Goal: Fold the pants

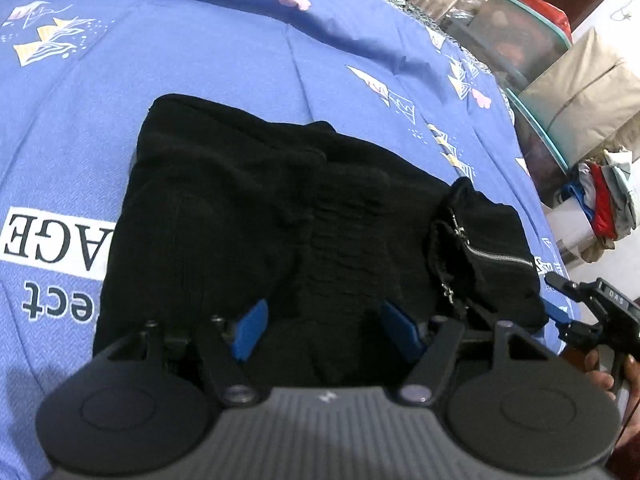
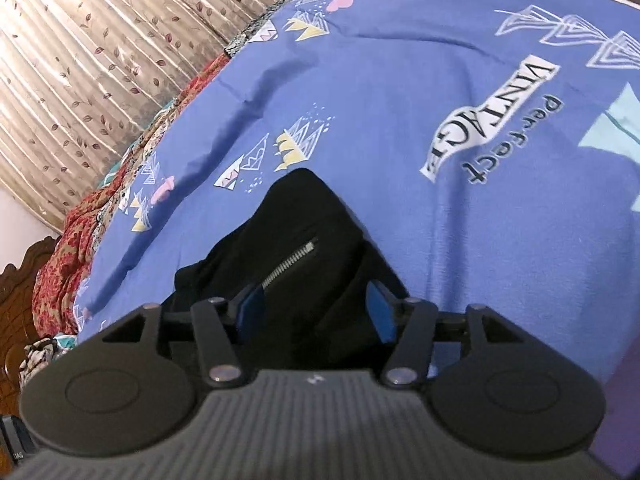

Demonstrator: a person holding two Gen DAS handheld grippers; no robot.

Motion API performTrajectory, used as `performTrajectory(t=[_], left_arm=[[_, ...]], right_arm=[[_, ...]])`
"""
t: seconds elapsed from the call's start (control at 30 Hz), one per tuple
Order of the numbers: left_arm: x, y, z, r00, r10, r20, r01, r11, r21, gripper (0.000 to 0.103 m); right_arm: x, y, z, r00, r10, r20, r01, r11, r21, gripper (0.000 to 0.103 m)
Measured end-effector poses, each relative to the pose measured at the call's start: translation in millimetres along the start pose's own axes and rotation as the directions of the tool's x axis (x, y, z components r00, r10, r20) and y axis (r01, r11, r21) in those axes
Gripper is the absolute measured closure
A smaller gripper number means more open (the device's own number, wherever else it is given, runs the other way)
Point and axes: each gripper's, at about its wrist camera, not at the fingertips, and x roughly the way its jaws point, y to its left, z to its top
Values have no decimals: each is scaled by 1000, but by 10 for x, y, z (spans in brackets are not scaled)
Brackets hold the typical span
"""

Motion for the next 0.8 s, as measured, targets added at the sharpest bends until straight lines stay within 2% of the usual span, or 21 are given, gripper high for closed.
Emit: performTrajectory(t=[0.43, 0.8], left_arm=[[-4, -23, -23, 1000, 13, 10, -13, 1000, 22, 38], [-7, -23, -27, 1000, 10, 12, -11, 1000, 20, 38]], right_arm=[[-84, 20, 56, 999, 2, 37, -2, 1000, -13, 41], [-112, 3, 80, 999, 6, 33, -5, 1000, -11, 41]])
